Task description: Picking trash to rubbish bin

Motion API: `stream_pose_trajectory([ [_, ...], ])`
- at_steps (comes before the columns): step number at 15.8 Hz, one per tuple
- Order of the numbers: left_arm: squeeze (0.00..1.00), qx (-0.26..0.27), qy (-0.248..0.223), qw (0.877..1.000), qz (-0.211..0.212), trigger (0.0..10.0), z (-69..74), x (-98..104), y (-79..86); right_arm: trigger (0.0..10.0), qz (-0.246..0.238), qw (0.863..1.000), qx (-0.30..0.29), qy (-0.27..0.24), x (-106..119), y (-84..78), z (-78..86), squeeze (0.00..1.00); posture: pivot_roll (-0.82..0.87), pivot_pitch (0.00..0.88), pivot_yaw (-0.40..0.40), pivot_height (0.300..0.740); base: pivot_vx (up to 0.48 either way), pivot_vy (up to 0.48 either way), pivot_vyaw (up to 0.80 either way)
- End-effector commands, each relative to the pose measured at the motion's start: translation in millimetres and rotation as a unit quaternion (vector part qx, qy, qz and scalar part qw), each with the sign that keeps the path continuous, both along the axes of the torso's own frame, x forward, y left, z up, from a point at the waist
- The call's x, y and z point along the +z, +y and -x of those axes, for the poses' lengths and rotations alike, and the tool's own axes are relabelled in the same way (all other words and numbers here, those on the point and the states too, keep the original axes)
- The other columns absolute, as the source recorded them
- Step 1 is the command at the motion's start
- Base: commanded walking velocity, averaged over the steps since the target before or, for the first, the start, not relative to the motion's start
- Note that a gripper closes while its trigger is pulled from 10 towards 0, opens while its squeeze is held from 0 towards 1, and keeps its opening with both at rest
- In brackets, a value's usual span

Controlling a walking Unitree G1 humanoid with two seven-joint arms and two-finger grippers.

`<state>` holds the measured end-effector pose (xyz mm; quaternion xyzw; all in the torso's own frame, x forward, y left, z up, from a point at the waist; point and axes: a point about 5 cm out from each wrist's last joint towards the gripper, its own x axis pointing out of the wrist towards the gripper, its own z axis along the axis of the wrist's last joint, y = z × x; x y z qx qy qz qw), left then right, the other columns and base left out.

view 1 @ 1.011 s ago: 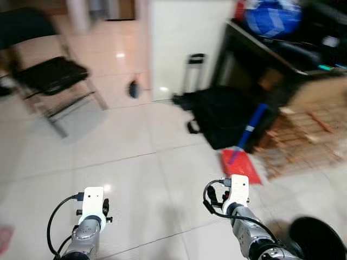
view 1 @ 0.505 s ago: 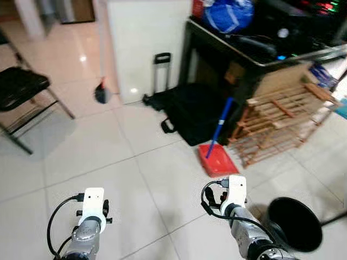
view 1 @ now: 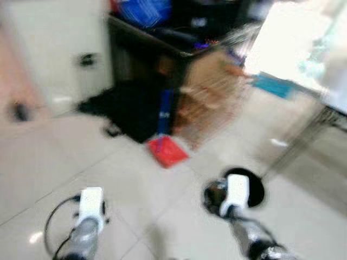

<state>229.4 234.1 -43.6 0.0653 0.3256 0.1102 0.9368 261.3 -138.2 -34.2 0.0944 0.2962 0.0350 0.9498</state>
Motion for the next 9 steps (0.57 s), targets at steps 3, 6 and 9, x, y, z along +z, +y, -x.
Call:
stream_pose_trajectory([
  [3, 0.0, 0.002, -0.002, 1.0, 0.002, 10.0, -2.1, 0.3, -4.1, 10.0, 0.008, 1.0, 0.001, 0.0, 1.0, -5.5, -1.5, 0.0, 0.04, 0.034, -0.063, 0.74, 0.0, 0.0, -0.8],
  [6, 0.0, 0.001, -0.001, 1.0, 0.001, 10.0, -1.9, 0.2, -3.8, 10.0, 0.009, 1.0, 0.002, 0.0, 0.9, -4.9, -1.4, 0.0, 0.05, 0.037, -0.064, 0.74, 0.0, 0.0, -0.8],
  [9, 0.0, 0.002, 0.0, 1.0, 0.0, 10.0, -1.1, -0.2, -3.1, 10.0, 0.008, 1.0, 0.002, 0.001, 0.5, -4.7, -0.9, 0.0, 0.05, 0.036, -0.063, 0.74, 0.0, 0.0, -0.8],
])
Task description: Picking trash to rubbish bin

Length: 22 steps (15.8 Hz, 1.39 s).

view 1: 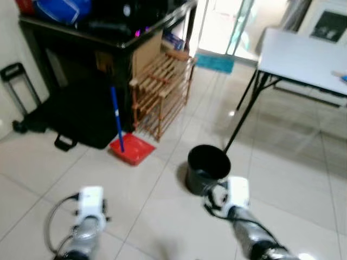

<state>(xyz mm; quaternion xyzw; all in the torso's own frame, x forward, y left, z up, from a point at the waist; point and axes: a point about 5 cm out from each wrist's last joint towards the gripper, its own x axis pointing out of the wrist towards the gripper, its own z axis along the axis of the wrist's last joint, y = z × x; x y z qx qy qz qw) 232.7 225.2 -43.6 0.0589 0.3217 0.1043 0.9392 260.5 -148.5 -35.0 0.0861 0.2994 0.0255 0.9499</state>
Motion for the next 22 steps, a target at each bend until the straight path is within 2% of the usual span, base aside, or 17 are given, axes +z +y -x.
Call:
stream_pose_trajectory([
  [1, 0.0, 0.006, 0.005, 1.0, -0.008, 10.0, 2.4, -0.3, 5.9, 10.0, -0.003, 1.0, 0.008, -0.002, 1.1, 5.9, -1.6, 0.0, 0.05, 0.036, -0.062, 0.74, 0.0, 0.0, -0.8],
  [9, 0.0, 0.005, 0.005, 1.0, -0.009, 10.0, 1.7, 0.2, 6.3, 10.0, -0.005, 1.0, 0.007, -0.002, 0.9, 7.0, -1.2, 0.0, 0.05, 0.036, -0.06, 0.74, 0.0, 0.0, -0.8],
  [16, 0.0, -0.011, -0.011, 1.0, -0.005, 10.0, -8.8, 6.5, 1.7, 10.0, -0.004, 1.0, -0.003, -0.011, 2.6, 5.3, -2.8, 0.0, 0.05, 0.035, -0.058, 0.74, 0.0, 0.0, -0.06],
  [18, 0.0, -0.03, -0.026, 0.999, -0.009, 10.0, -17.4, 12.4, -2.8, 10.0, 0.002, 1.0, -0.01, -0.023, 6.8, 2.5, -7.4, 0.0, 0.05, 0.033, -0.059, 0.74, 0.0, 0.0, 0.0],
  [20, 0.0, -0.072, -0.084, 0.994, -0.025, 10.0, -42.1, 33.9, -11.8, 10.0, 0.022, 0.997, -0.027, -0.07, 26.4, -4.3, -27.9, 0.0, 0.04, 0.035, -0.06, 0.74, 0.0, 0.0, 0.0],
  [22, 0.0, -0.091, -0.138, 0.986, -0.032, 10.0, -62.9, 55.6, -17.9, 10.0, 0.034, 0.994, -0.041, -0.096, 44.3, -9.2, -45.9, 0.0, 0.04, 0.036, -0.06, 0.74, 0.0, 0.0, 0.0],
])
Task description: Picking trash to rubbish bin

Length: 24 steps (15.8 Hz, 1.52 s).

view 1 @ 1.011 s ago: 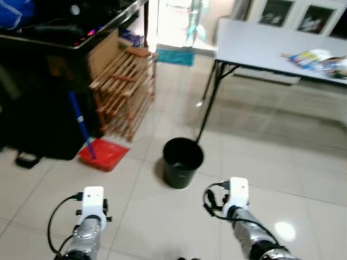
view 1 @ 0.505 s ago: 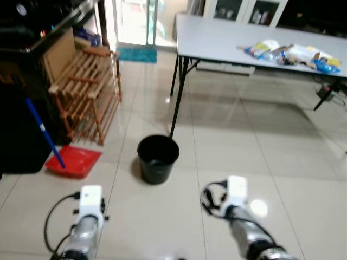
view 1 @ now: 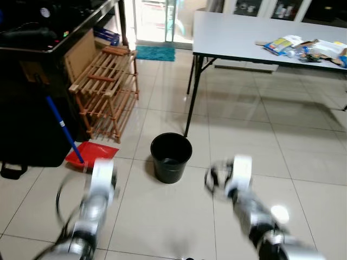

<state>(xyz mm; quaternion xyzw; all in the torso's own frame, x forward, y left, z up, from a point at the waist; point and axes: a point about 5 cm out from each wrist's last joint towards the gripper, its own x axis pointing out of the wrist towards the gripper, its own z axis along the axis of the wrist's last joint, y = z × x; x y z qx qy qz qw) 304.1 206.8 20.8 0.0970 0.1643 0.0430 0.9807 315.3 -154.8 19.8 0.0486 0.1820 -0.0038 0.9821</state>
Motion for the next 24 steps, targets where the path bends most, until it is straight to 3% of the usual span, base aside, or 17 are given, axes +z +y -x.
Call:
stream_pose_trajectory([
  [1, 0.0, -0.016, -0.06, 0.998, 0.001, 10.0, -19.8, 26.8, -5.6, 10.0, 0.029, 0.998, 0.001, -0.058, 24.9, -3.9, -16.9, 0.0, 0.03, 0.035, -0.061, 0.74, 0.0, 0.0, 0.0],
  [2, 0.0, -0.018, -0.086, 0.996, 0.005, 10.0, -28.3, 39.6, -7.6, 10.0, 0.044, 0.995, 0.008, -0.087, 37.4, -3.2, -24.4, 0.0, 0.03, 0.035, -0.061, 0.74, 0.0, 0.0, 0.0],
  [3, 0.0, -0.02, -0.149, 0.988, 0.018, 10.0, -40.4, 64.5, -8.9, 10.0, 0.016, 0.985, -0.001, -0.174, 78.8, -2.0, -44.5, 0.0, 0.03, 0.03, -0.056, 0.74, 0.0, 0.0, 0.0],
  [5, 0.0, -0.032, -0.28, 0.959, -0.005, 10.0, -63.2, 137.0, -16.0, 10.0, -0.007, 0.954, -0.027, -0.3, 145.8, 0.0, -61.2, 0.0, 0.02, 0.021, -0.047, 0.74, 0.0, 0.0, 0.0],
  [9, 0.0, -0.03, -0.344, 0.938, 0.017, 10.0, -60.8, 172.2, -20.2, 10.0, -0.019, 0.935, -0.033, -0.352, 178.9, 9.9, -57.8, 0.0, 0.02, 0.02, -0.045, 0.74, 0.0, 0.0, 0.0],
  [11, 0.0, -0.036, -0.35, 0.936, 0.014, 10.0, -58.8, 176.9, -23.4, 10.0, -0.022, 0.934, -0.021, -0.357, 185.1, 18.5, -55.8, 0.0, 0.01, 0.015, -0.043, 0.74, 0.0, 0.0, 0.0],
  [14, 0.0, -0.022, -0.331, 0.943, 0.031, 10.0, -57.7, 169.8, -25.9, 10.0, -0.038, 0.94, -0.013, -0.338, 180.5, 26.8, -53.4, 0.0, 0.01, 0.0, -0.044, 0.74, 0.0, -0.089, 0.0],
  [24, 0.0, -0.025, -0.32, 0.946, 0.032, 10.0, -51.2, 169.6, -27.9, 10.0, -0.03, 0.95, 0.018, -0.31, 175.8, 38.0, -48.2, 0.0, 0.02, 0.0, -0.058, 0.74, 0.0, -0.351, 0.0],
])
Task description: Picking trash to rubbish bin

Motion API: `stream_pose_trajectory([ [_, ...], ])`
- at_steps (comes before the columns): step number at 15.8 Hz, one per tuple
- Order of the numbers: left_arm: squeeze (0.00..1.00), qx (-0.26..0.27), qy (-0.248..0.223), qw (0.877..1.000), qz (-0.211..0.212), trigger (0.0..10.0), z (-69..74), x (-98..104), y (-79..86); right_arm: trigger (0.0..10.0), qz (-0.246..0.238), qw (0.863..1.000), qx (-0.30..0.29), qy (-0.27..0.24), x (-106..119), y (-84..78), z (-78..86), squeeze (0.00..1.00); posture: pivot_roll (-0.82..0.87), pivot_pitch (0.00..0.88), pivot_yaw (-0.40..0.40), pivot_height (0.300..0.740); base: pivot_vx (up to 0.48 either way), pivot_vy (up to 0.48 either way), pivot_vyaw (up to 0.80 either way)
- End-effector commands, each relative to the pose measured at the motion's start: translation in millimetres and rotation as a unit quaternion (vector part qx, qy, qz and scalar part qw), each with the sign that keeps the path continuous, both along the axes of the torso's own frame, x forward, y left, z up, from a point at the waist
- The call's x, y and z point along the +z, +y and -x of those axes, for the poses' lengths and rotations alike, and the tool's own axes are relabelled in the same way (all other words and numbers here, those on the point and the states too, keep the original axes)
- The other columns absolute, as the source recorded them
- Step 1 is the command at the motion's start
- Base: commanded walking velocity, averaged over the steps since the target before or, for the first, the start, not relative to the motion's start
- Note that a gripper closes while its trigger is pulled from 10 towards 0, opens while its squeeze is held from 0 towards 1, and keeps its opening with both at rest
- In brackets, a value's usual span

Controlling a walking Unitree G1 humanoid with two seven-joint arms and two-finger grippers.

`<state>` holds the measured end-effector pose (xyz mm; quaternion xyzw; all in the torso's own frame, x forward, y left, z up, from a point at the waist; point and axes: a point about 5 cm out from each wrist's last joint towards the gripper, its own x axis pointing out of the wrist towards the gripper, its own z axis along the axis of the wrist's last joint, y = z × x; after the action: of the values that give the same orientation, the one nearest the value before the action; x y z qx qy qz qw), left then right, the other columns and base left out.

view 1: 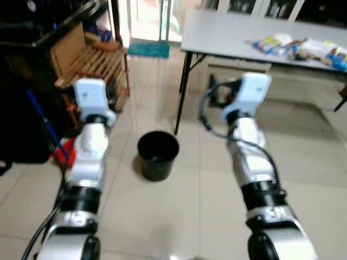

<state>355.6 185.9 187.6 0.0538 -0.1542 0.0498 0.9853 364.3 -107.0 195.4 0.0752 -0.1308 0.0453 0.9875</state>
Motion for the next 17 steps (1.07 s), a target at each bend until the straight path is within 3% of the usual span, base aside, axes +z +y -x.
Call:
stream_pose_trajectory([
  [1, 0.0, -0.009, -0.004, 1.0, 0.003, 10.0, 0.3, 3.5, -7.5, 10.0, 0.0, 1.0, -0.009, 0.005, -1.3, -8.9, 1.5, 0.0, 0.02, 0.0, -0.061, 0.74, 0.0, -0.431, 0.0],
  [17, 0.0, -0.022, 0.005, 1.0, 0.007, 10.0, -1.4, 6.5, -11.8, 10.0, -0.007, 1.0, -0.007, 0.017, -3.2, -7.9, 1.6, 0.0, 0.02, 0.035, -0.058, 0.74, 0.0, -0.396, 0.0],
])
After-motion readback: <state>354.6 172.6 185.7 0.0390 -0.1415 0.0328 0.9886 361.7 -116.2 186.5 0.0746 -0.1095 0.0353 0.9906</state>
